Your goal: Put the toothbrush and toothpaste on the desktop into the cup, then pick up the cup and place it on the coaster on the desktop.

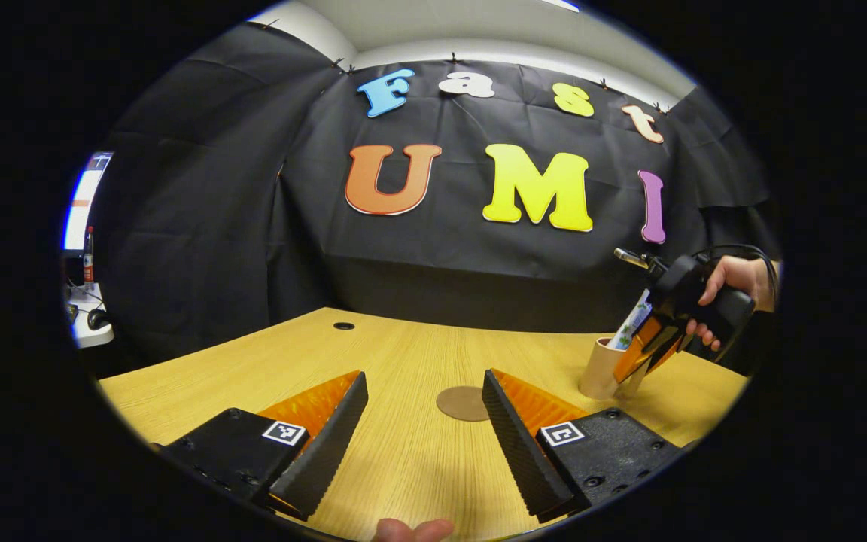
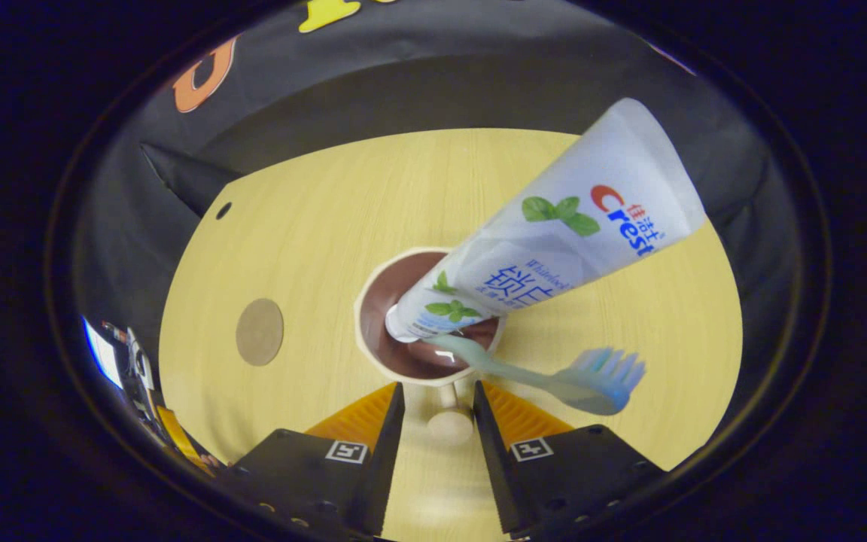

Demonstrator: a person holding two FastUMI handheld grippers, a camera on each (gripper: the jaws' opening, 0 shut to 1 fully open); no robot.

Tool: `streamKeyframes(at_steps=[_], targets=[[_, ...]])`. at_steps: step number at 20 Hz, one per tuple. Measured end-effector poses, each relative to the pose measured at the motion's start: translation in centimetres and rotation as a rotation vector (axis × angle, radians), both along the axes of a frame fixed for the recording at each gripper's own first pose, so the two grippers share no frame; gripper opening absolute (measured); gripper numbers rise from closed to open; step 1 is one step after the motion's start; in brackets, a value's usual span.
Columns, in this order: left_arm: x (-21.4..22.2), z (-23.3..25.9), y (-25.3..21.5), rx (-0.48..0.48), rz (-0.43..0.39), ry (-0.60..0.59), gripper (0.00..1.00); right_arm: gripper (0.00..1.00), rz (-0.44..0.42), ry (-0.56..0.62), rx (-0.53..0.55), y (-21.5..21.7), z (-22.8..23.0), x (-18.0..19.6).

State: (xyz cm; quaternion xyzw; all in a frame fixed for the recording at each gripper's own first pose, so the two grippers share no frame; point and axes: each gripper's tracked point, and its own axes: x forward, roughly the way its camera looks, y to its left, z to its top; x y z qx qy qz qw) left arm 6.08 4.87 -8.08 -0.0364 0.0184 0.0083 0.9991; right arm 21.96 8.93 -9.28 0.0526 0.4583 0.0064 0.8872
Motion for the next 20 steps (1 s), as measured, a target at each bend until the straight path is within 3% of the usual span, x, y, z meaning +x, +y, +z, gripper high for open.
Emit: streamKeyframes(at_steps=[1, 2, 3, 10, 11, 13, 14, 19, 20], targets=[[-0.1, -0.2, 0.0, -0.006, -0.008, 0.007, 0.98, 0.51, -0.005, 0.000, -0.008, -0.1, 0.3, 0.1], [-0.4, -0.3, -0.1, -0.012, -0.015, 0.011, 0.98, 0.63, -0.013, 0.010, -0.029, -0.5, 0.3, 0.2], [-0.3, -0.3, 0.0, -0.014, -0.018, 0.012, 0.98, 0.57, -0.019, 0.028, -0.042, -0.5, 0.1, 0.1], [-1.3, -0.2, 0.9, -0.020, -0.023, -0.005, 0.98, 0.58, 0.035, 0.159, -0.153, 0.5, -1.2, 0.1], [-1.3, -0.3, 1.1, -0.026, -0.019, -0.004, 0.98, 0.53, 0.036, 0.182, -0.148, 0.6, -1.6, 0.0], [-1.5, -0.4, 1.8, -0.029, -0.004, -0.004, 0.97, 0.62, 0.036, 0.192, -0.149, 0.8, -1.7, 0.4], [-1.7, -0.5, 2.1, -0.025, 0.002, -0.001, 0.97, 0.62, 0.026, 0.197, -0.146, 0.7, -1.8, 0.4], [-3.0, -1.8, 2.1, -0.031, 0.002, 0.023, 0.98, 0.45, -0.010, 0.210, -0.158, 0.5, -2.4, 1.1], [-3.1, -2.1, 2.1, -0.030, 0.005, 0.026, 0.98, 0.28, -0.015, 0.214, -0.159, 0.6, -2.7, 1.1]])
